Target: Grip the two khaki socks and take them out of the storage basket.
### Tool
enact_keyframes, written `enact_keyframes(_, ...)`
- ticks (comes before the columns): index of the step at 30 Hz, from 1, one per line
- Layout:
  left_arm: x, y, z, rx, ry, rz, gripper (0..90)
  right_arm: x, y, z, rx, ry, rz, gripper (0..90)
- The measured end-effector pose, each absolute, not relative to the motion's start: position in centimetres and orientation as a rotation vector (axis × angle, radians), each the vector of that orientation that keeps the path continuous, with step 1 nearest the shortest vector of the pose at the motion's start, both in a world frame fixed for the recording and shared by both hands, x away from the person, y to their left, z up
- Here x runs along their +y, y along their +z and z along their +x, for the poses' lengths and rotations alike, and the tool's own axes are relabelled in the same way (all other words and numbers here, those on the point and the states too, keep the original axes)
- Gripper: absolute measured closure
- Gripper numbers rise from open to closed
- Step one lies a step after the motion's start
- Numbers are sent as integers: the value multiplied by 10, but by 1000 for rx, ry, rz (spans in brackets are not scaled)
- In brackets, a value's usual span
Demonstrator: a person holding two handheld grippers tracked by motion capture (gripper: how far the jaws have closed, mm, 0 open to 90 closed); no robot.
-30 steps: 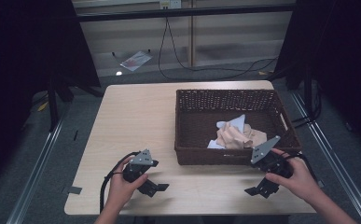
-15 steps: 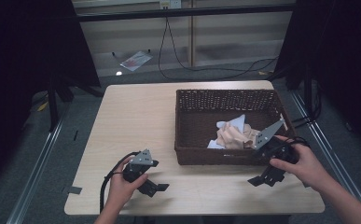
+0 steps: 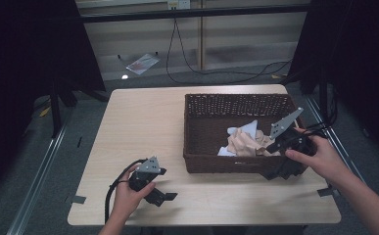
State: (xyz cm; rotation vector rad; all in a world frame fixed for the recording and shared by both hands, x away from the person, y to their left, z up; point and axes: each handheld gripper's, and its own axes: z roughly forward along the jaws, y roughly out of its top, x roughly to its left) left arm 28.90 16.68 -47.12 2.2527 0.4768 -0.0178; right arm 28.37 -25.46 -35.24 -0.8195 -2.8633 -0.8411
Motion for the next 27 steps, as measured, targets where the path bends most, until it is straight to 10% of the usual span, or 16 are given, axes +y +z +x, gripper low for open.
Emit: enact_keyframes(27,168,-472,290,473,-20,2257,33,-261,-385,359,-2835,-781,-1137,67)
